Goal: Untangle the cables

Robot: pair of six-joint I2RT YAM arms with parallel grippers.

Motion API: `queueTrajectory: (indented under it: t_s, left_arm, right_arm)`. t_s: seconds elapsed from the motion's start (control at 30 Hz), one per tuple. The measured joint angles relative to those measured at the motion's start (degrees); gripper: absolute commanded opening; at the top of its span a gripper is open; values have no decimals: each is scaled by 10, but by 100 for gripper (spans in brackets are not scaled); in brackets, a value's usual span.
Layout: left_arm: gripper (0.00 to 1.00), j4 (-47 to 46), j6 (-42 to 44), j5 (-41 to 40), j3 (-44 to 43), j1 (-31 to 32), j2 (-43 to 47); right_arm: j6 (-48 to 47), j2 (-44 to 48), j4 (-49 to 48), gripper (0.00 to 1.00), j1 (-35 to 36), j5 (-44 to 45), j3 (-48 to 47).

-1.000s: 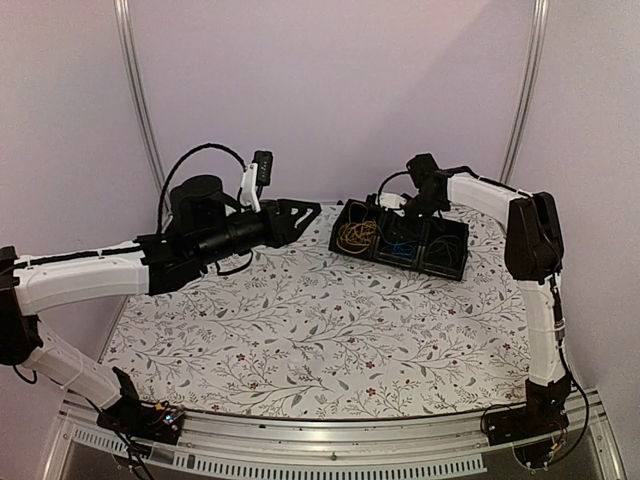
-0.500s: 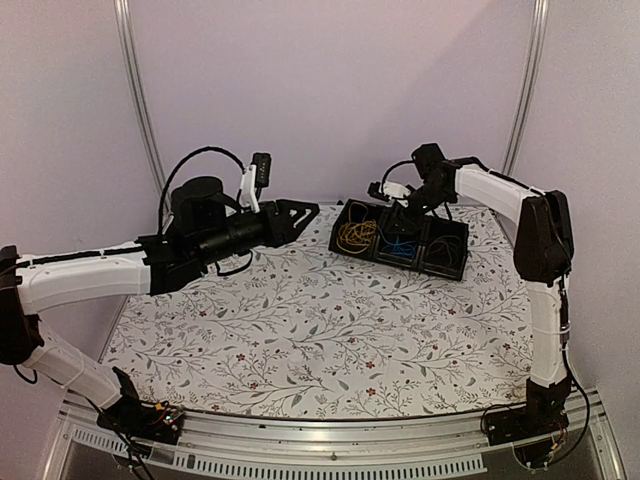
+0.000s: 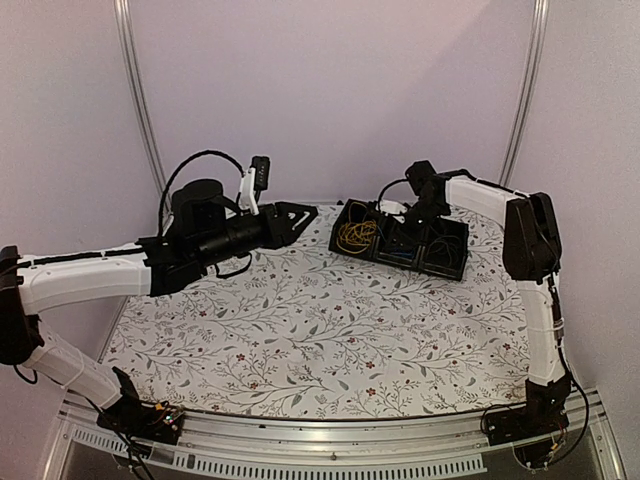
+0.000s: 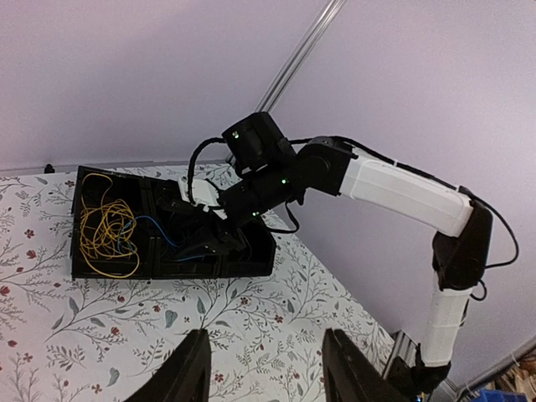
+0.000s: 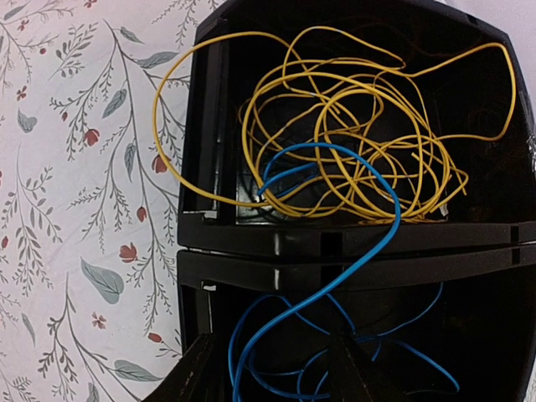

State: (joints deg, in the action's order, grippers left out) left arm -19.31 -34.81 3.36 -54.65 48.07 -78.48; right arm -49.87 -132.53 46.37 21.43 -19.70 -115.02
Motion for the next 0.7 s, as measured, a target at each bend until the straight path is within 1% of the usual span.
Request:
queueTrajectory:
  t_s: [0.1, 0.13, 0.23, 0.33, 0.53, 0.7]
  left_arm:
    - [48, 1, -3, 0, 3, -1, 0]
    - [48, 1, -3, 0, 3, -1, 0]
    - [48, 0, -5, 0, 4, -1, 0]
    - [48, -1, -7, 0, 7, -2, 0]
    - [48, -1, -11, -2, 12, -2, 0]
    - [48, -1, -16, -2, 12, -2, 0]
  right_arm:
    - [3, -3, 4, 19, 0, 0, -3]
    - [3, -4, 6, 13, 0, -1, -5]
    - [6, -4, 7, 4, 0, -2, -11]
    - [11, -4, 7, 0, 0, -2, -15]
    - [20, 9, -5, 0, -8, -7, -13]
    - [28, 59, -24, 0, -29, -21, 1]
